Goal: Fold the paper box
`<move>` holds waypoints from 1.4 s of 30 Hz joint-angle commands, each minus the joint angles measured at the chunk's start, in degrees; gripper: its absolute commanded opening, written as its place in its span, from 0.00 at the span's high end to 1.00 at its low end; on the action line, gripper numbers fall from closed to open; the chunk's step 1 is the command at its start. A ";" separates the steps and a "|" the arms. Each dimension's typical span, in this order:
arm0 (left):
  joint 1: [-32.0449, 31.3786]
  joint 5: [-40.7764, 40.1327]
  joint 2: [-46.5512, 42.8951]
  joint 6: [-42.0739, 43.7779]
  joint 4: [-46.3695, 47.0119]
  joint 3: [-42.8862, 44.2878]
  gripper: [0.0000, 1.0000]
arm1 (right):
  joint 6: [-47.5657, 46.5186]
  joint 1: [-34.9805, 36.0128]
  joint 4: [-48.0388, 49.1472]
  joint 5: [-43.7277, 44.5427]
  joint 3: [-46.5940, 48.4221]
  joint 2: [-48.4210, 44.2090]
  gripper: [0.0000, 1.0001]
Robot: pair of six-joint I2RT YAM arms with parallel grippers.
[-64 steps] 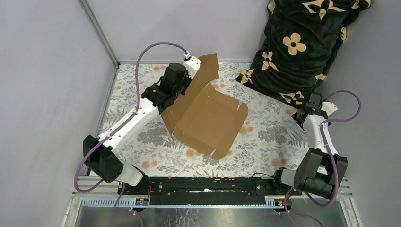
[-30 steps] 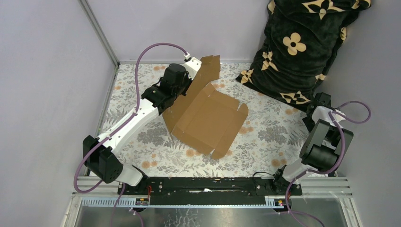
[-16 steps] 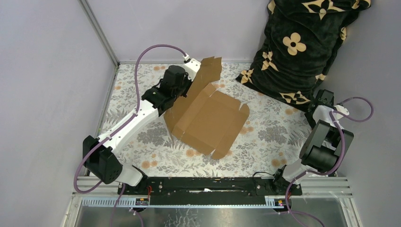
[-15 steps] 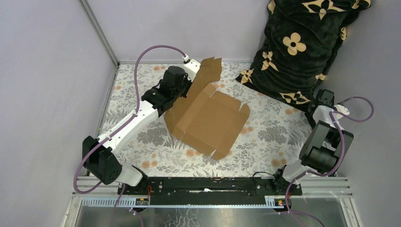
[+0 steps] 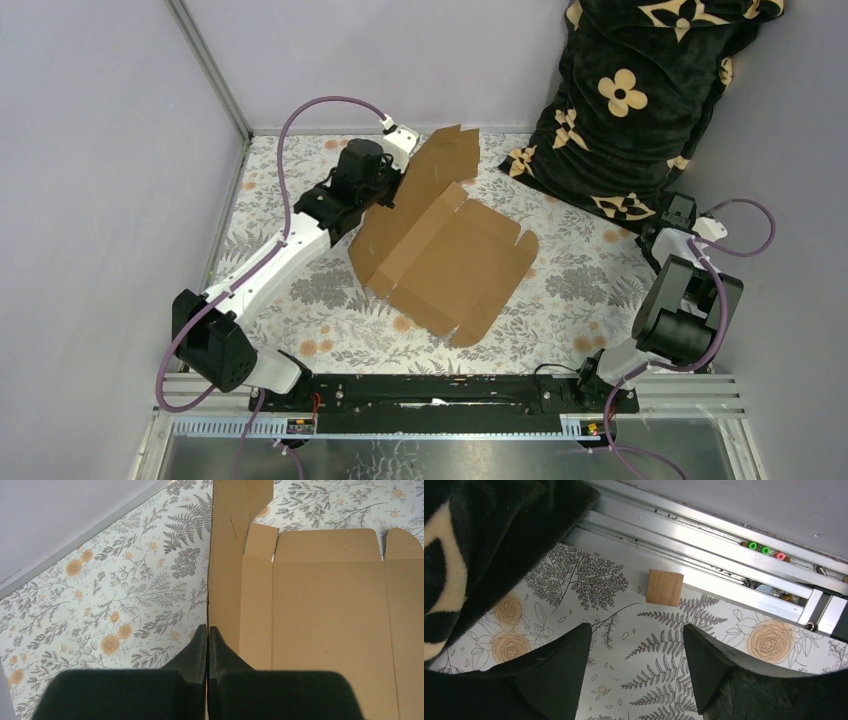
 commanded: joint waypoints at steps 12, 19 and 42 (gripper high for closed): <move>1.78 4.02 -1.72 -1.20 3.54 1.30 0.98 | -2.32 0.42 8.22 4.14 -3.38 1.40 0.24; 2.05 4.56 -1.55 -1.43 3.68 1.44 0.98 | -2.59 0.42 5.67 6.66 -0.94 2.81 0.26; 2.66 6.75 -1.64 -1.69 3.98 1.22 0.98 | -3.48 -0.02 2.32 8.92 2.45 5.66 0.32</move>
